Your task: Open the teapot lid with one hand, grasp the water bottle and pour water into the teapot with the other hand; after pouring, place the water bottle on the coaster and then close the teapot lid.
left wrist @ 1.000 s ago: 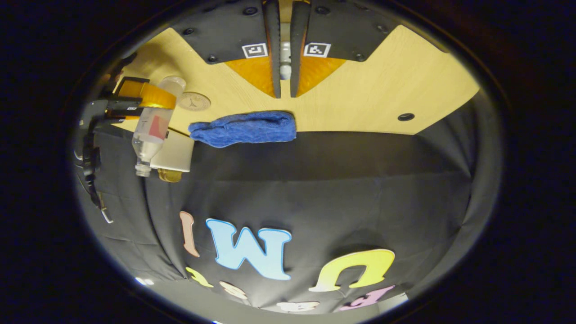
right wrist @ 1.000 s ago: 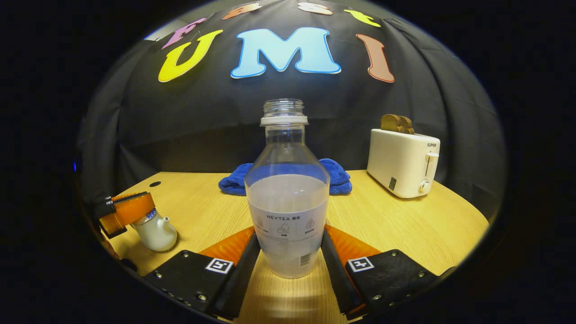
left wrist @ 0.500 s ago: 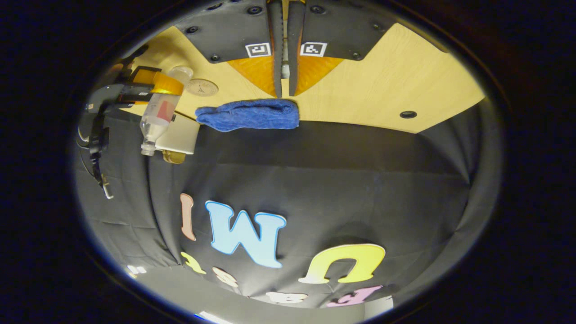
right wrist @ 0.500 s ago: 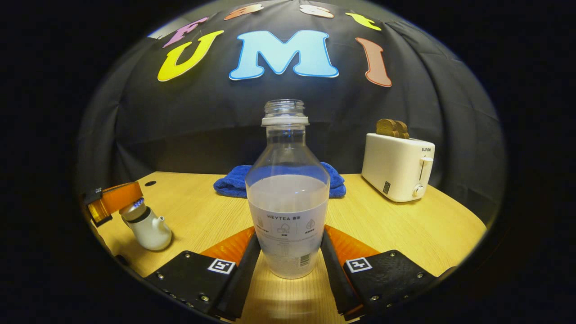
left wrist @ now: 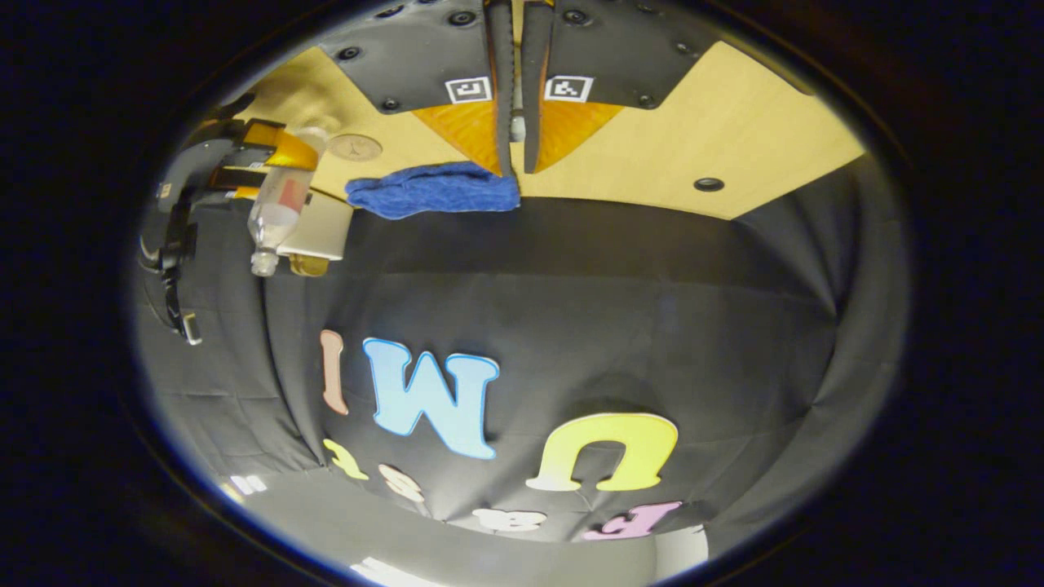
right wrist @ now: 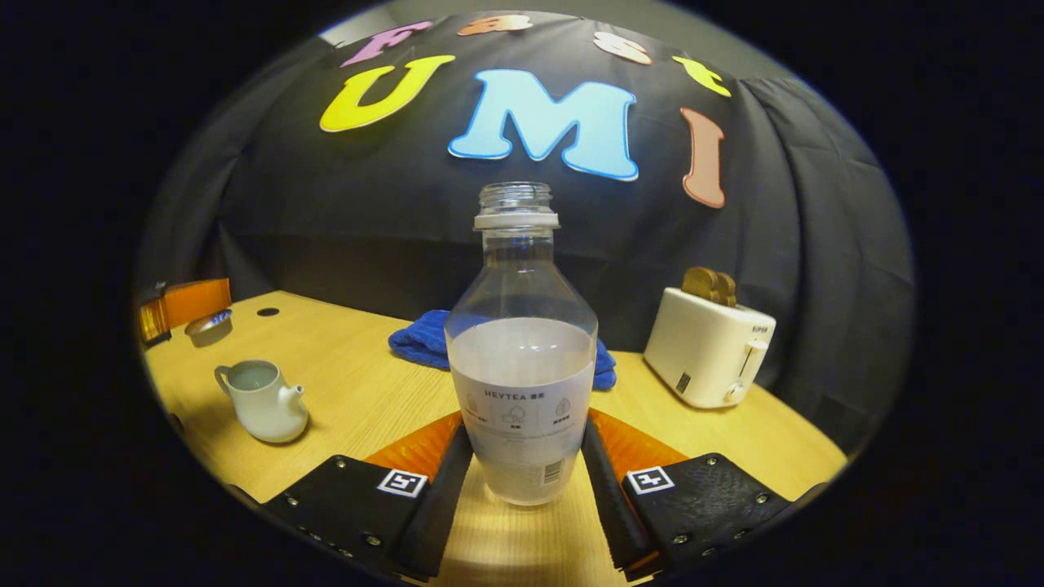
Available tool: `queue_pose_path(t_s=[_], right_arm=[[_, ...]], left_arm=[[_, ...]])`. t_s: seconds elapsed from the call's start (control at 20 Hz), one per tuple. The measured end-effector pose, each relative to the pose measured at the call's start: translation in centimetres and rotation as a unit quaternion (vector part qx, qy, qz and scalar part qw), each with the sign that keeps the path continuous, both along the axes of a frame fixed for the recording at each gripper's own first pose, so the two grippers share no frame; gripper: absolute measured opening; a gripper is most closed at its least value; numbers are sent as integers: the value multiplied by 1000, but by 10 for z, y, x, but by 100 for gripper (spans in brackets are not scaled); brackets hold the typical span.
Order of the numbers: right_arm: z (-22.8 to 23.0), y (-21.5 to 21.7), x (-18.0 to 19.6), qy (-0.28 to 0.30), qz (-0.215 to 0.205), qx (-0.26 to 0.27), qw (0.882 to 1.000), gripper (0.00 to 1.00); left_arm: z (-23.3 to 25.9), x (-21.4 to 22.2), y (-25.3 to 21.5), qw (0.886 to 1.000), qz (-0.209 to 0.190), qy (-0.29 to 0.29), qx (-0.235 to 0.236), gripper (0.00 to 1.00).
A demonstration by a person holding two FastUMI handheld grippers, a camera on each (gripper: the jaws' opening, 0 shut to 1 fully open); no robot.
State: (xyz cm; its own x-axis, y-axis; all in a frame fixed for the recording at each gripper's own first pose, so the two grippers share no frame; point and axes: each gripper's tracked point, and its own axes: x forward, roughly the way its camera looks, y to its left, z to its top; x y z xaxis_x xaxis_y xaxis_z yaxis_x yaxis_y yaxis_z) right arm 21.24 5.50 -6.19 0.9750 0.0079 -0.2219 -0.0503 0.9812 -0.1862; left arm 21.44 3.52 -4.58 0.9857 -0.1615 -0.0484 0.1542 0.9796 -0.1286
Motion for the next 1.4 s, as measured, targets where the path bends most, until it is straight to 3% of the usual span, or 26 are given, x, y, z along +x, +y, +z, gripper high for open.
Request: queue_pose_path(t_s=[0.25,0.3,0.4,0.5,0.55,0.75,0.95,1.0,1.05,1.25,1.4], right_arm=[[-1,13,-8,18,9,-96,995,74],[-1,17,-8,22,12,-118,993,74],[-1,25,-8,27,18,-169,985,74],[2,33,-9,21,24,-228,973,74],[6,38,-9,16,27,-258,966,74],[7,57,-6,4,44,-369,928,74],[5,71,4,12,60,-437,897,74],[6,74,6,11,65,-453,889,74],[7,75,8,9,69,-471,879,74],[13,78,14,-5,80,-550,831,74],[15,79,16,-7,89,-589,803,74]], left_arm=[[-10,-4,54,999,28,5,-17,10],[-8,-4,60,999,29,4,-26,13],[-9,-2,68,999,27,4,-47,10],[-15,0,68,997,23,12,-66,13],[-17,1,67,997,20,15,-77,10],[-25,2,63,996,11,24,-90,13],[-30,2,60,994,0,32,-107,13],[-31,2,61,993,2,33,-110,9],[-32,4,62,993,3,33,-113,13],[-27,3,75,992,16,26,-121,12],[-28,3,77,991,18,29,-129,10]])
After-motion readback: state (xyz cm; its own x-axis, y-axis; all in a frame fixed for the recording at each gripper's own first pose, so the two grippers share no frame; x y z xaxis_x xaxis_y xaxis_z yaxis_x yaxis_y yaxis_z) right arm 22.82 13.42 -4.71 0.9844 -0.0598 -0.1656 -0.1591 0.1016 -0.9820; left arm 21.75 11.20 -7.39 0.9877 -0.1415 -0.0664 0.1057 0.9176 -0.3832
